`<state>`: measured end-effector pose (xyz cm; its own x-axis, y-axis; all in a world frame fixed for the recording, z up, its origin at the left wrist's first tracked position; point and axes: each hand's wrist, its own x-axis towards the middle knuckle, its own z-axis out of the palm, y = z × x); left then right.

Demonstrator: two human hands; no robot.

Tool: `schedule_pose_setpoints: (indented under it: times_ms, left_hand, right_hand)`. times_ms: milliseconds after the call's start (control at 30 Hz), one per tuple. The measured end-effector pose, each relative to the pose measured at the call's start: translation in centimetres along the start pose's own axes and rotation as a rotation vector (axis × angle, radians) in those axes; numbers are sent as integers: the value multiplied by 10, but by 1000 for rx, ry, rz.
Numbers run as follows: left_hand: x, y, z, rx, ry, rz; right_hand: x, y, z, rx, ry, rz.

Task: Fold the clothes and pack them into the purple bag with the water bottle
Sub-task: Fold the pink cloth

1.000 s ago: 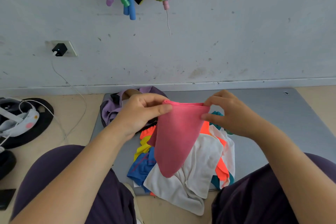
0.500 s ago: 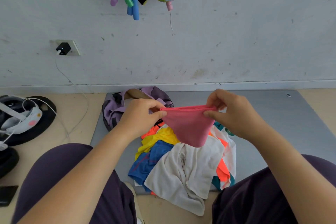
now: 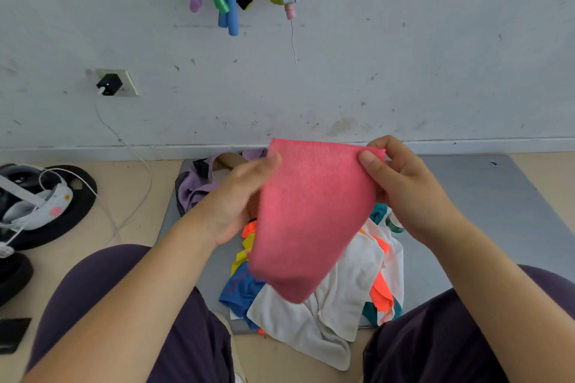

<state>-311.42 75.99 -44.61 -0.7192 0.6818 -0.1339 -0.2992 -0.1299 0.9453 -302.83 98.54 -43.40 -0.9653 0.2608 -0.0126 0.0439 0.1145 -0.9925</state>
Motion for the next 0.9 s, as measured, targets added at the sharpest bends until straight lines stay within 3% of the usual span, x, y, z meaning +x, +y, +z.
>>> schedule_pose_setpoints:
  times_ms: [33, 100, 167, 233, 300, 467, 633, 800, 900]
  left_hand:
    - [-2, -3, 2, 62, -61, -50]
    - [-2, -8, 5, 130, -25, -91]
    - [2, -11, 6, 73, 58, -80]
    - [5, -9, 3, -42, 85, -54]
    - [6, -7, -1, -84, 97, -41]
    - [7, -7, 1, 247, 238, -58]
    - [4, -7, 3, 86, 64, -46]
    - [6, -10, 5, 78, 188, 30]
    - [8, -9, 3, 175, 318, 82]
  right_hand:
    - [0, 1, 0, 12, 45, 1]
    - [1, 2, 1, 134, 73, 41]
    - [2, 3, 2, 256, -42, 121]
    - [0, 4, 3, 230, -225, 197]
    - [-2, 6, 3, 166, -300, 219]
    - [-1, 7, 5, 184, -129, 137]
    - [0, 8, 6, 125, -13, 121]
    - [-1, 9, 9, 146, -210, 140]
    - [-1, 10, 12, 103, -80, 101]
